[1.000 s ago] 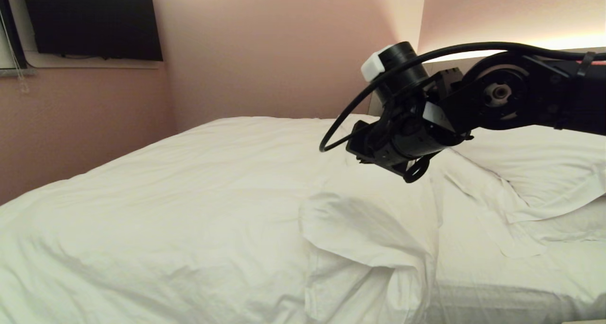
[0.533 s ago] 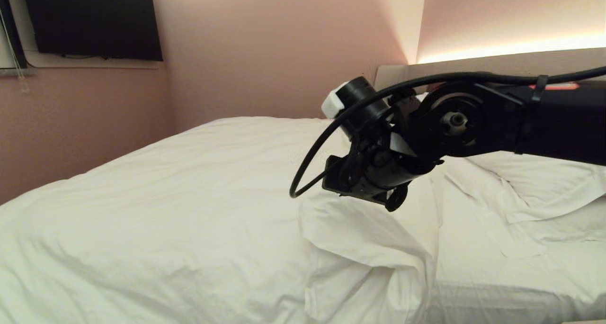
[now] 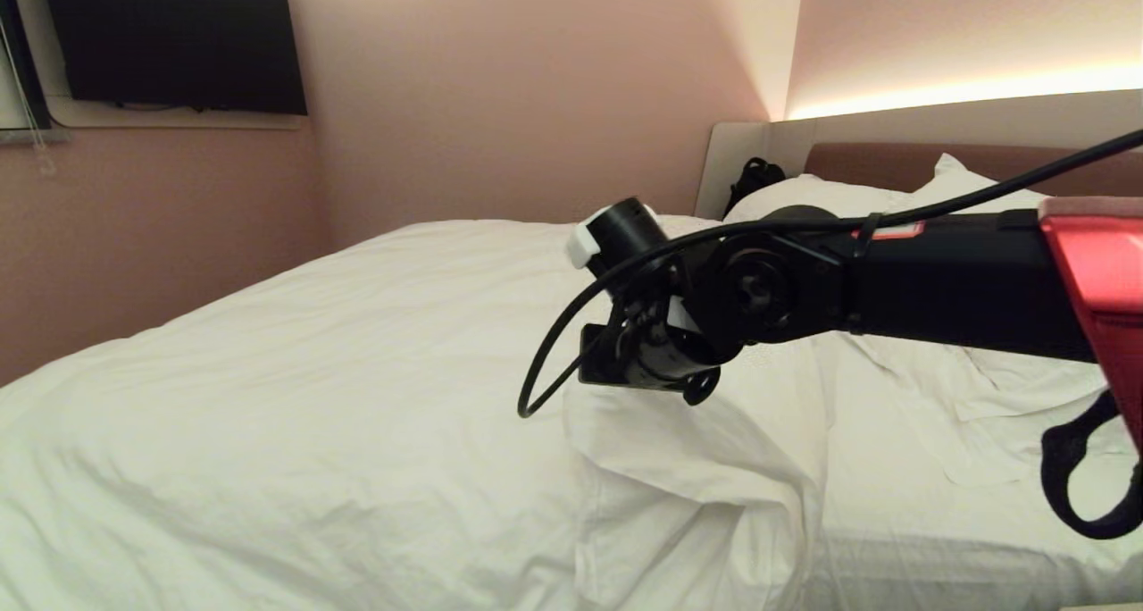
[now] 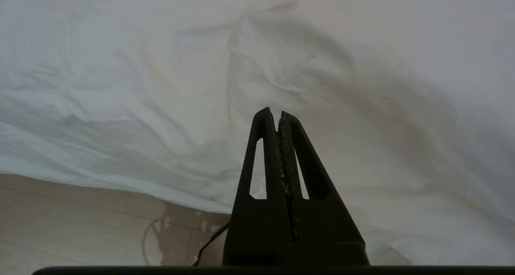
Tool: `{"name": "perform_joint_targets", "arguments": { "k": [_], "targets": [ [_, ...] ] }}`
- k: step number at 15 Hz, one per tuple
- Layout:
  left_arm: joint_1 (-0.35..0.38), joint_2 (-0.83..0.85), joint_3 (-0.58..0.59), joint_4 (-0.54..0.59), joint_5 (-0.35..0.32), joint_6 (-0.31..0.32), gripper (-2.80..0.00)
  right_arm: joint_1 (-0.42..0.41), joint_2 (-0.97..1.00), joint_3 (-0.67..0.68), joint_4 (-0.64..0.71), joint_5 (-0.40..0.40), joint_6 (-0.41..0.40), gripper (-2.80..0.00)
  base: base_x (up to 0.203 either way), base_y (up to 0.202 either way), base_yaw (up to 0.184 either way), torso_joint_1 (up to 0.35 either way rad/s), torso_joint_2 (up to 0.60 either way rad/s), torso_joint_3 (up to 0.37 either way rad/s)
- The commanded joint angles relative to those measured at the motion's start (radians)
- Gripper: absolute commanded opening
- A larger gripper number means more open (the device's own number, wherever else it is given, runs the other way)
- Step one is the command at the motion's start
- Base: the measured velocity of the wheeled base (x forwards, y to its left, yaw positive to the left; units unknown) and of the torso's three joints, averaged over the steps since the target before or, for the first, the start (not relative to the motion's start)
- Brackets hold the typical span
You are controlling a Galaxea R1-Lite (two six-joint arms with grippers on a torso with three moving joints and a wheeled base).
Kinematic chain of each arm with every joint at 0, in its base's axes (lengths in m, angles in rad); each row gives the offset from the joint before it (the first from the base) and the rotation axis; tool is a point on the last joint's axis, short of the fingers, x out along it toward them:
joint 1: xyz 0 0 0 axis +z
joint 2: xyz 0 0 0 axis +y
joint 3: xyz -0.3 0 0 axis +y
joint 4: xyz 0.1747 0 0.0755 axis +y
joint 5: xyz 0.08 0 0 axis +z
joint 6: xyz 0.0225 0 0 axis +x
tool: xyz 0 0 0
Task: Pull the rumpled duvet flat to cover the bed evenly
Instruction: Flatten the corners of the folded blanket
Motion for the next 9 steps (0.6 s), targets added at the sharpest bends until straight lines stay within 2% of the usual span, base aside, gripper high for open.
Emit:
{"name": "perform_joint_targets", "arguments": {
  "k": [1,9],
  "targets": [
    [0.000,0.000,0.000,0.000,0.001,0.000,-2.80,0.004,0.038,0.000,-0.046,-0.002,-0.046,-2.80,0.000,0.000,0.000,0.000,0.00,0.000],
    [0.000,0.000,0.000,0.000,0.001,0.000,-2.80,0.033,0.075,-0.002,-0.079,-0.024,-0.092,-2.80,0.000,0.000,0.000,0.000,0.00,0.000]
  ]
}}
